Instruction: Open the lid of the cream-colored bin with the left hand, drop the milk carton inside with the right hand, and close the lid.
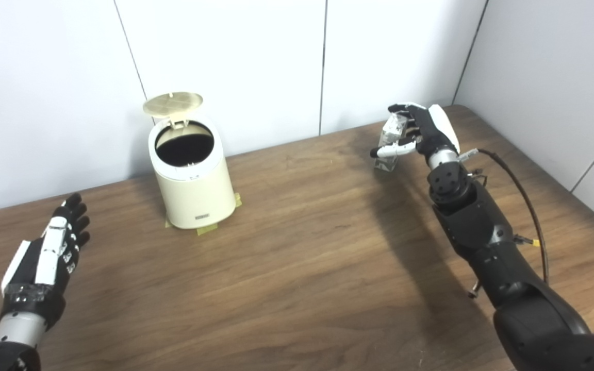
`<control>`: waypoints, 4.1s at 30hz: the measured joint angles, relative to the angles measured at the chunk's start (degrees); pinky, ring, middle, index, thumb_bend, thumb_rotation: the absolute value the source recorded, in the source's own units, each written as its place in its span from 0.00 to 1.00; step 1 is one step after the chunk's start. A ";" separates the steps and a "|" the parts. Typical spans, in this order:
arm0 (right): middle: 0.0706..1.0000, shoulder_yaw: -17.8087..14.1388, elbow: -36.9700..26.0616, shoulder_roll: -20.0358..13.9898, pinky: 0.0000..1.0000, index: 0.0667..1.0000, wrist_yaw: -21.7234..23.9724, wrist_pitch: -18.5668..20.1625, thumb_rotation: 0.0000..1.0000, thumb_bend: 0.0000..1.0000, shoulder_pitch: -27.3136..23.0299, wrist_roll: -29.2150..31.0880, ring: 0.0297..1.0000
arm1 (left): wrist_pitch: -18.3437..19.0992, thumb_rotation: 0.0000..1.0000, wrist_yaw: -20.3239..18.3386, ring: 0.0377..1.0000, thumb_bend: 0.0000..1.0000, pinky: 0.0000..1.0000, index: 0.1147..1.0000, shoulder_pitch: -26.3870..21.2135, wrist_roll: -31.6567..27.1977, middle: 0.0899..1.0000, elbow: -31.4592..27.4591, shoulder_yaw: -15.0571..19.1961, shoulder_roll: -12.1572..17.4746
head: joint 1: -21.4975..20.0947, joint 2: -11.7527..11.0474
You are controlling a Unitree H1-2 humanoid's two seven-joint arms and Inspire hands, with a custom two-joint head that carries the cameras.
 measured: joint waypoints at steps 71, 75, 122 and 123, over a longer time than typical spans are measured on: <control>0.44 10.58 -29.94 14.96 0.29 0.52 0.93 -3.82 0.00 0.51 -4.30 -9.57 0.34 | -3.35 1.00 2.13 1.00 0.45 1.00 1.00 0.93 3.57 1.00 1.14 -4.18 -4.87 | 20.46 -1.40; 0.45 11.40 -28.19 16.17 0.31 0.50 1.23 -4.46 0.00 0.51 -6.23 -9.52 0.35 | -5.00 1.00 2.68 0.99 0.45 1.00 1.00 1.36 5.81 0.99 2.55 -5.73 -5.23 | 22.76 -1.93; 0.46 15.03 0.45 24.73 0.35 0.49 -6.52 -19.79 0.00 0.51 -17.72 -10.75 0.38 | -7.33 1.00 4.65 0.98 0.49 0.96 0.99 2.78 11.01 0.99 2.68 -7.93 -8.20 | 27.60 -3.17; 0.46 15.07 0.45 24.65 0.36 0.49 -6.67 -19.86 0.00 0.51 -17.72 -10.96 0.38 | -7.33 1.00 4.64 0.97 0.50 0.96 0.99 2.83 10.99 0.99 2.68 -7.92 -8.25 | 27.60 -3.16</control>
